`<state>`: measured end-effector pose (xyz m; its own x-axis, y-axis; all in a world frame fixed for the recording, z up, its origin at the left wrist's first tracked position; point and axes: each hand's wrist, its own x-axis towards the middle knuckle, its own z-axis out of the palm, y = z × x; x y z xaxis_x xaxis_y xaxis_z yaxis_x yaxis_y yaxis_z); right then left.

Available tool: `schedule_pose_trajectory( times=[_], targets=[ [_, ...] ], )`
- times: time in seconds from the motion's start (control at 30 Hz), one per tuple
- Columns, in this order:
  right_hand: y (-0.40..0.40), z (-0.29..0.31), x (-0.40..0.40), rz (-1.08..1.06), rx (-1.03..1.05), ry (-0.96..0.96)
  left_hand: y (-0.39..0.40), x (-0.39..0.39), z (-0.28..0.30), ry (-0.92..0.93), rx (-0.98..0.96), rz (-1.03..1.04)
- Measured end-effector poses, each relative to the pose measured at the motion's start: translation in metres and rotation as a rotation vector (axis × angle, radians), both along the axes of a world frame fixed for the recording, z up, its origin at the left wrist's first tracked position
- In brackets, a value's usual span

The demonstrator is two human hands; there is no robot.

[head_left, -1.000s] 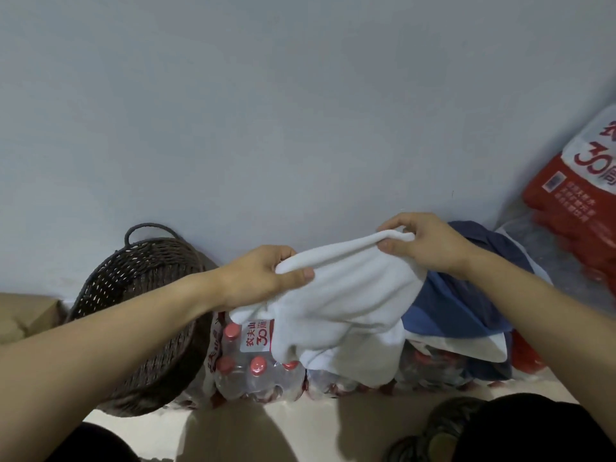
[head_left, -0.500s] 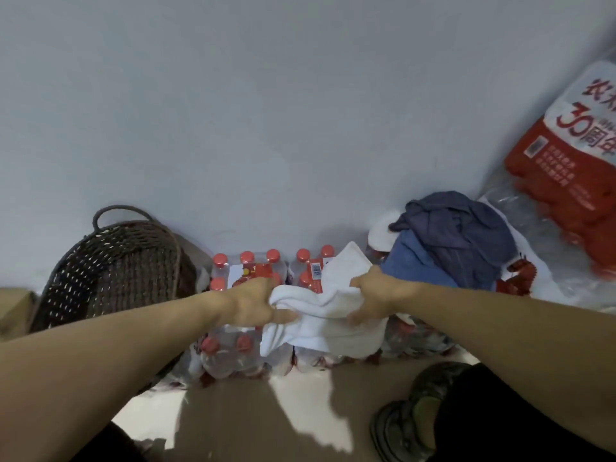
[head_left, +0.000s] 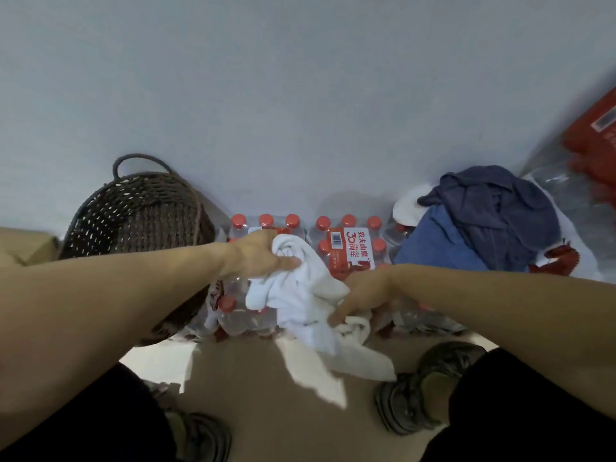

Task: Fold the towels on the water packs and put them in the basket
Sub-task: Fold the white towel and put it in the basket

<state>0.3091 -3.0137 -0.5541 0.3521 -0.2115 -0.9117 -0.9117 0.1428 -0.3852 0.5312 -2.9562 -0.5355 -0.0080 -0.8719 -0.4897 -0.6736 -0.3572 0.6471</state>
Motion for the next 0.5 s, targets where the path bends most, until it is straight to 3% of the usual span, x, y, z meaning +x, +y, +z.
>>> schedule_pose_trajectory(
  times=[0.07, 0.2, 0.33, 0.5],
  targets=[
    [0.003, 0.002, -0.002, 0.028, 0.122, 0.021, 0.004, 0.010, 0.000, -0.002, 0.023, 0.008],
    [-0.004, -0.002, -0.009, 0.014, 0.066, 0.090, 0.013, 0.020, -0.006, -0.097, 0.097, -0.079],
    [-0.013, -0.006, -0.016, -0.009, -0.249, -0.015, 0.013, 0.025, -0.007, -0.145, 0.194, -0.178],
    [-0.027, 0.001, -0.023, -0.184, -0.526, -0.092, 0.006, 0.039, -0.004, -0.129, 0.134, -0.067]
  ],
)
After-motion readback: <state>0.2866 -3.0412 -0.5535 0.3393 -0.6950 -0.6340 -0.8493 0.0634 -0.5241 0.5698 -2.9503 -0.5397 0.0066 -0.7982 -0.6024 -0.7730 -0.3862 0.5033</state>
